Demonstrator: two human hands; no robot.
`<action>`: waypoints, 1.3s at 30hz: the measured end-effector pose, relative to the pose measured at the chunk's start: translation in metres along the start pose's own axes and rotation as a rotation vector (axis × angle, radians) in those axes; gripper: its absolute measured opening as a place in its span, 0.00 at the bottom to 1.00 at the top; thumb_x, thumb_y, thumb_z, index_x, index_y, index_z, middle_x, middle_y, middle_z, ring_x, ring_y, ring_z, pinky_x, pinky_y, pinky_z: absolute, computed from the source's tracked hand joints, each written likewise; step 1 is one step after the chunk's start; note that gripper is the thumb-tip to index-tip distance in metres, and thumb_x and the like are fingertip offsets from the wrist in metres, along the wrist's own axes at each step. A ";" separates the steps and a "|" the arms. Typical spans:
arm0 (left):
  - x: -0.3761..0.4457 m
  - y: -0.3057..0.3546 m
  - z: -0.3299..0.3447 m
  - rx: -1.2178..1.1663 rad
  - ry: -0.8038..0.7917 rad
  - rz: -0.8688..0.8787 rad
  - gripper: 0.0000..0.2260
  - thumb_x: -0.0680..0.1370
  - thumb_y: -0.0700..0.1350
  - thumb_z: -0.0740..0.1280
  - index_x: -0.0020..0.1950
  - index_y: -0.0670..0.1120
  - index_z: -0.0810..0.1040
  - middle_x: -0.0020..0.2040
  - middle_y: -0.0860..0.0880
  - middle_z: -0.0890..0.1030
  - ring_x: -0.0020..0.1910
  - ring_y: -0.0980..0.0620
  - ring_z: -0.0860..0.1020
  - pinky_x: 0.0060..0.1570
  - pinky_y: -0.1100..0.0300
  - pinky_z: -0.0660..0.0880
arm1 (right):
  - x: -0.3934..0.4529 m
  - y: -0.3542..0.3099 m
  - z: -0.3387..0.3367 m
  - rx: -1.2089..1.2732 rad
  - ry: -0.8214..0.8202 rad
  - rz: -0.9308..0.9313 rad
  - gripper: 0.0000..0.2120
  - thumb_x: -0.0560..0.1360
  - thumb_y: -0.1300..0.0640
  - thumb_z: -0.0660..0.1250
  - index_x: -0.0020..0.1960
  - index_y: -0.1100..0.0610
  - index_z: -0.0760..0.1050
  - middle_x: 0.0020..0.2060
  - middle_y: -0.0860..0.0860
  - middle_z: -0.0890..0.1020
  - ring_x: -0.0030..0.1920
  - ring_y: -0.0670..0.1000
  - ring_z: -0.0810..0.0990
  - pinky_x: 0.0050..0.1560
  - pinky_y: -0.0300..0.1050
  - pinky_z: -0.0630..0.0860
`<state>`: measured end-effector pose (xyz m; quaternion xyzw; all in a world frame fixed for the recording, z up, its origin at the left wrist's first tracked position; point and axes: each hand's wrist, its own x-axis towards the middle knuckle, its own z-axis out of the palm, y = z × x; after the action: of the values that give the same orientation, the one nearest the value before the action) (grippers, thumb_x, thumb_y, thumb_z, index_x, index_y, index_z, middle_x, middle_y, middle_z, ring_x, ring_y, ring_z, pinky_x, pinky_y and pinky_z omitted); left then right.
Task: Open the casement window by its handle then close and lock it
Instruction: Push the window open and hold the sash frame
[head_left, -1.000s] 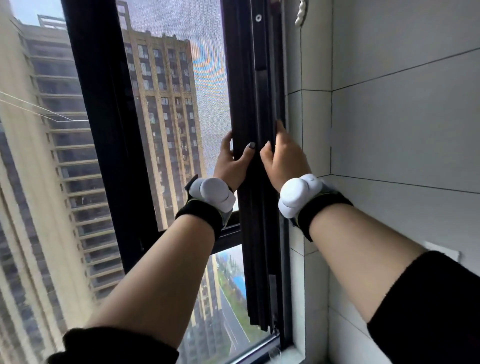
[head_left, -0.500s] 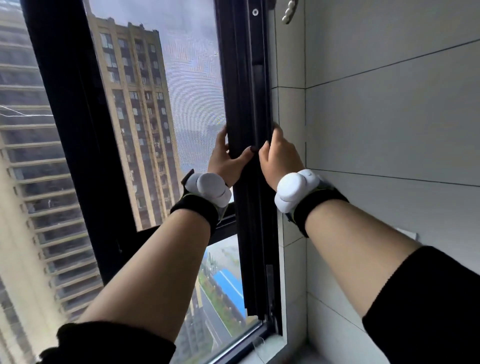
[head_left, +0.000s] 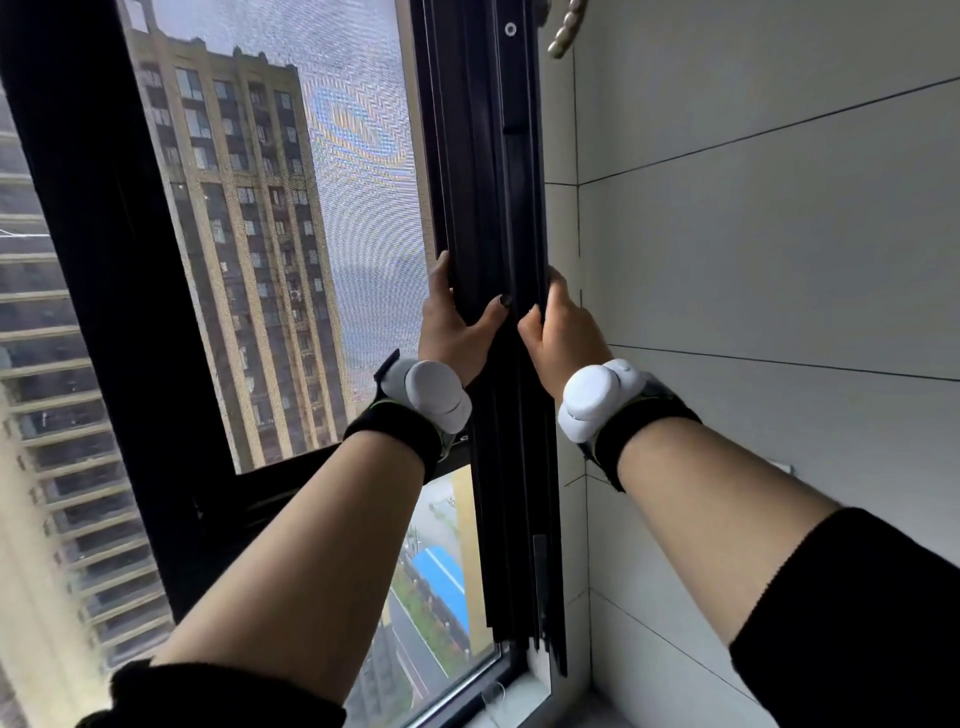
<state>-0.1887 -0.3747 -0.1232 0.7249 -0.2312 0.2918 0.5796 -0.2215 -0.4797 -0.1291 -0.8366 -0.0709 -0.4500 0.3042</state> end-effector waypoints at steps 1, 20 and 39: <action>0.000 0.000 0.004 0.003 0.006 0.001 0.33 0.71 0.47 0.69 0.72 0.51 0.58 0.62 0.43 0.76 0.59 0.48 0.77 0.61 0.49 0.74 | 0.000 0.002 -0.002 0.005 0.005 0.008 0.23 0.78 0.62 0.55 0.72 0.62 0.58 0.51 0.65 0.81 0.50 0.65 0.79 0.47 0.53 0.73; -0.003 0.017 0.096 0.133 0.083 0.018 0.34 0.74 0.48 0.67 0.75 0.50 0.53 0.66 0.41 0.69 0.66 0.45 0.68 0.66 0.56 0.65 | 0.006 0.068 -0.048 0.055 0.043 0.121 0.15 0.81 0.60 0.50 0.65 0.67 0.61 0.47 0.67 0.80 0.46 0.66 0.79 0.38 0.46 0.64; -0.004 0.031 0.185 0.147 0.144 0.037 0.33 0.75 0.49 0.65 0.75 0.52 0.51 0.62 0.40 0.68 0.63 0.43 0.68 0.61 0.58 0.65 | 0.023 0.138 -0.093 0.120 0.058 0.185 0.14 0.80 0.60 0.51 0.64 0.65 0.64 0.51 0.66 0.80 0.50 0.66 0.78 0.41 0.48 0.68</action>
<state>-0.1838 -0.5620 -0.1334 0.7381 -0.1803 0.3702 0.5345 -0.2202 -0.6475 -0.1340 -0.8065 -0.0114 -0.4391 0.3958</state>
